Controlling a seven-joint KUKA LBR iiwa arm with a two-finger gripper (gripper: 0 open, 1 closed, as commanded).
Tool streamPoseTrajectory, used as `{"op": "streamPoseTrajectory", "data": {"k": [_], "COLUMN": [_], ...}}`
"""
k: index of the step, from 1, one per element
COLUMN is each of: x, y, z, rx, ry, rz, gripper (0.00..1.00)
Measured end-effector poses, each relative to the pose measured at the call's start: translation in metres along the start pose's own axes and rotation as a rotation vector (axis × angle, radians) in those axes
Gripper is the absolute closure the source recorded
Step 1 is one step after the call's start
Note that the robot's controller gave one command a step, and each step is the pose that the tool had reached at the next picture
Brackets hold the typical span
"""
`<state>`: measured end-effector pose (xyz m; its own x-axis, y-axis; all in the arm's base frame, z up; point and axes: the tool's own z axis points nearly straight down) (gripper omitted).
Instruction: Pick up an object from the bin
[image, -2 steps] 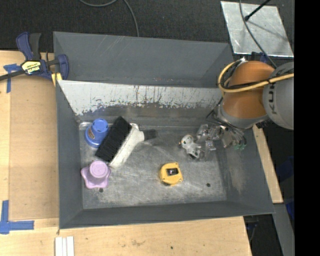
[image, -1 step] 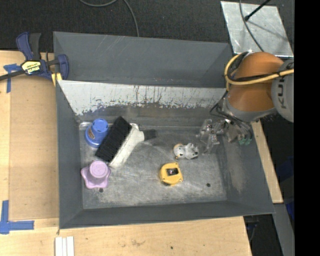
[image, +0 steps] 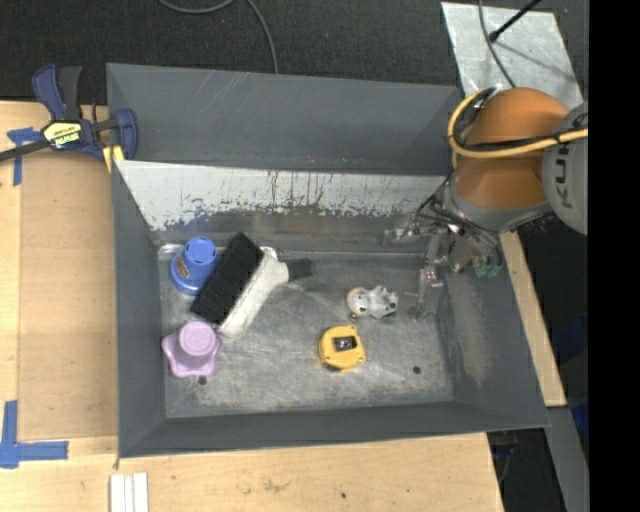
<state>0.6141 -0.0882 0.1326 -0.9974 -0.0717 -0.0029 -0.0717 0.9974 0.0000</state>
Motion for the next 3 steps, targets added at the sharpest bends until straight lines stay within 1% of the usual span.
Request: {"op": "streamPoseTrajectory", "data": {"k": [1, 2, 3], "x": [0.000, -0.003, -0.003], "y": [0.001, 0.023, 0.023], "z": [0.001, 0.054, 0.054], "rx": [0.000, 0.006, 0.006], "ry": [0.000, 0.003, 0.003], "rz": [0.000, -0.188, -0.188], "gripper": [0.00, 1.00, 1.00]}}
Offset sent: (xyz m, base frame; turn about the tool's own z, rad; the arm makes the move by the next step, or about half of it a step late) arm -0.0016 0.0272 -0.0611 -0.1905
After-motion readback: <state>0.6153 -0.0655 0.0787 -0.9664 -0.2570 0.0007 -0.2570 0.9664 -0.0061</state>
